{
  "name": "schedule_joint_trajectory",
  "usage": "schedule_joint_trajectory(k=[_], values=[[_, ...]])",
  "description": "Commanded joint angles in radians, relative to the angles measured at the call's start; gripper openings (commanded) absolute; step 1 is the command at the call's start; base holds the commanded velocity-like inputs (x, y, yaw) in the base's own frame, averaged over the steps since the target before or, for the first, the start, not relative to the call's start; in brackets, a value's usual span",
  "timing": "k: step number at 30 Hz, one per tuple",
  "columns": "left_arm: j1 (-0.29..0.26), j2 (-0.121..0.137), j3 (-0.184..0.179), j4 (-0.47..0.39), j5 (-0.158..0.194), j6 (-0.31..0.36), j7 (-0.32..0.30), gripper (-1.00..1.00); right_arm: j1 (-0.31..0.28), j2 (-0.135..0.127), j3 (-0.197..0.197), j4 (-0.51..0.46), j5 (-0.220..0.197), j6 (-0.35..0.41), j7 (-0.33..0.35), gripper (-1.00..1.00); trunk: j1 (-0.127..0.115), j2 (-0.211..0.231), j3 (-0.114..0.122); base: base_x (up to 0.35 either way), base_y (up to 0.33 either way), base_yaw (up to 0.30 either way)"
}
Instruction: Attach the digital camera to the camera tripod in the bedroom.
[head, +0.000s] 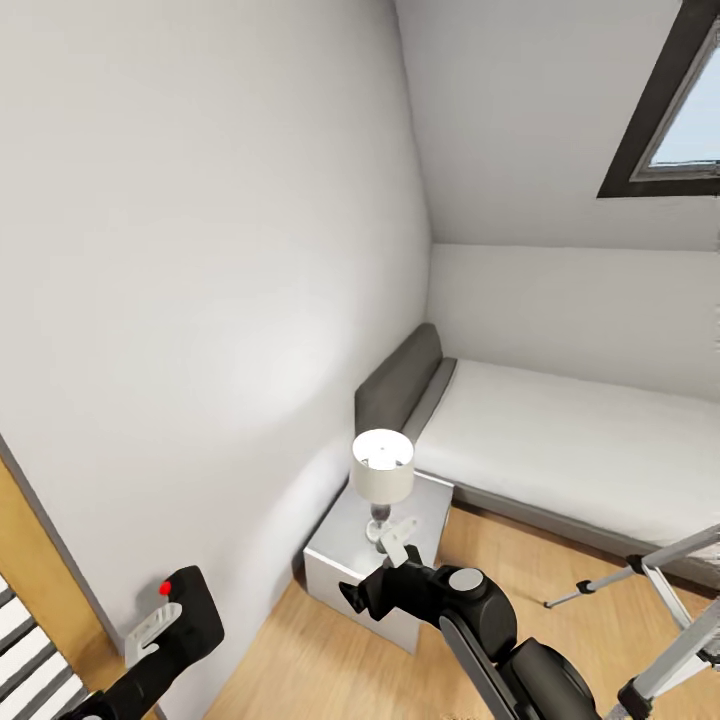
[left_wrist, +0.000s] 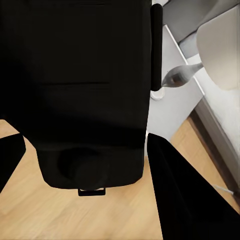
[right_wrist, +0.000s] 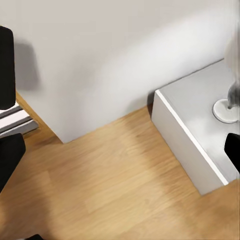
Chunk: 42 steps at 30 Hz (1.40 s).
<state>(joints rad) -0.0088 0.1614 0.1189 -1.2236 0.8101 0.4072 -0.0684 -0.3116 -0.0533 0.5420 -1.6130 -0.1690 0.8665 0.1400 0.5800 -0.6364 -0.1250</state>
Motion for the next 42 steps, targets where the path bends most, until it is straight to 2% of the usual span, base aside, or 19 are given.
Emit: schedule_joint_trajectory(k=[1, 42], values=[[-0.001, 0.0, 0.002, -0.001, 0.003, 0.007, -0.003, -1.0, -0.001, -0.001, 0.001, -0.001, -0.003, 0.004, 0.0, 1.0, 0.0, -0.002, -0.002, 0.0, 0.0, -0.174], [0.0, 0.0, 0.002, -0.001, 0.003, 0.007, -0.004, -1.0, 0.0, -0.002, 0.004, -0.001, -0.003, 0.006, 0.0, 1.0, 0.0, -0.002, -0.002, 0.0, 0.015, -0.199]])
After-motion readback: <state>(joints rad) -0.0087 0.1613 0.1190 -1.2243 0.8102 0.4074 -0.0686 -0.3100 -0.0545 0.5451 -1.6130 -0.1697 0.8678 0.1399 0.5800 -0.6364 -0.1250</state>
